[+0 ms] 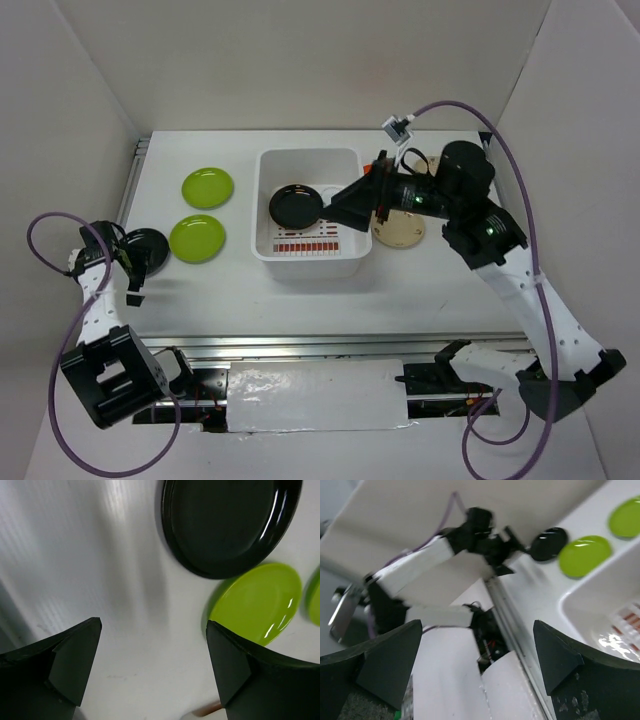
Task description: Place the plates into the plastic bin on the countertop
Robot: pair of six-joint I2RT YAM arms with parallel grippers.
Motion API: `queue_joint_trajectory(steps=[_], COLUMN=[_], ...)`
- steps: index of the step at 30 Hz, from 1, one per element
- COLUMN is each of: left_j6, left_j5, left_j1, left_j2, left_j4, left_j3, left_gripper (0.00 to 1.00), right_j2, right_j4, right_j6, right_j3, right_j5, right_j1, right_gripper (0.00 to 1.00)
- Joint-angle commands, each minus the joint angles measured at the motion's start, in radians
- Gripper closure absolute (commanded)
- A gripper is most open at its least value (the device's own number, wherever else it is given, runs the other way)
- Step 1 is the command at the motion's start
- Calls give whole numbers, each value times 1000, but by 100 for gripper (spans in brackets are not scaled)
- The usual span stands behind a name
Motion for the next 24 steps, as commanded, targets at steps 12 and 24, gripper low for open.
queue_joint_trajectory(steps=[12,24], left_j6=[-175,-250], left_j5=[28,-9], left_j1=[28,28], left_j2=[166,341], left_j4=[572,465], left_j3=[-162,-122], left_gripper=[1,16], right_j2=[-278,-304], right_j4=[153,121], right_j6=[22,3], right_j3=[-278,-298], right_j5=[-250,-288], right_j1=[-3,-73], right_gripper=[0,0])
